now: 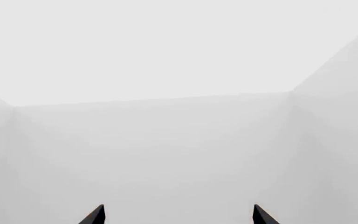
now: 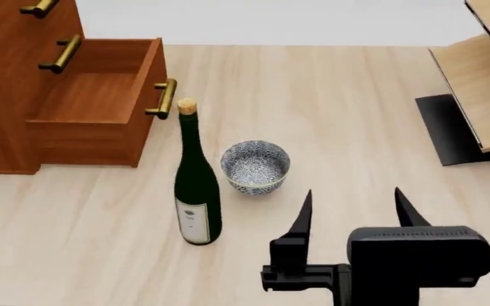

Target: Close the bottom drawer of the cabinet and open the top drawer.

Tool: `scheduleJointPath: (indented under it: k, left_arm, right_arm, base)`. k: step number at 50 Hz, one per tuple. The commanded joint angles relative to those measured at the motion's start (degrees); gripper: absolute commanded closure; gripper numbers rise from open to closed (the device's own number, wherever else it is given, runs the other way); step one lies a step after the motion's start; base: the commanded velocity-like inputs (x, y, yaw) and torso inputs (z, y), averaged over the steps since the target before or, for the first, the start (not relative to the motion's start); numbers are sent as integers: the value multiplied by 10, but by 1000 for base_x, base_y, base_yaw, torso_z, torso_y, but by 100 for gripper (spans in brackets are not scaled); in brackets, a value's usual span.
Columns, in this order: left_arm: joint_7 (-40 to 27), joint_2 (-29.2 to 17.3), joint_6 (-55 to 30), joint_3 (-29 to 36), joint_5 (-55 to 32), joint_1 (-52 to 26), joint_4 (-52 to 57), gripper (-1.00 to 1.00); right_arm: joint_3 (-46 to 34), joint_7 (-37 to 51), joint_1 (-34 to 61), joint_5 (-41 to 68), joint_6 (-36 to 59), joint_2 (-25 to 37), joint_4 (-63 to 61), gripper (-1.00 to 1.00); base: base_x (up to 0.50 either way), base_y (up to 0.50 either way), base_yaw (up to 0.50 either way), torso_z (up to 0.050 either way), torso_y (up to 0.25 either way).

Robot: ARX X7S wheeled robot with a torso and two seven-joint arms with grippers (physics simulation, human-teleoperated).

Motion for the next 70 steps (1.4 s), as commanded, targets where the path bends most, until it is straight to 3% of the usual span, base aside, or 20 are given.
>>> scheduleJointPath:
  k: [1, 56, 70]
  left_arm:
    - [-2, -2, 13, 14, 9, 3, -4, -100]
    - [-25, -15, 10, 30, -8, -10, 4, -100]
    - [-32, -17, 8, 32, -13, -12, 4, -100]
  right_arm:
    - [-3, -2, -8, 4, -15, 2, 12, -100]
    - [1, 5, -32, 23, -52, 10, 24, -100]
    - [5, 11, -35, 30, -58, 9, 21, -100]
  base:
    - [0, 480, 0, 0, 0]
    - [0, 497, 0, 0, 0]
    - [0, -4, 0, 0, 0]
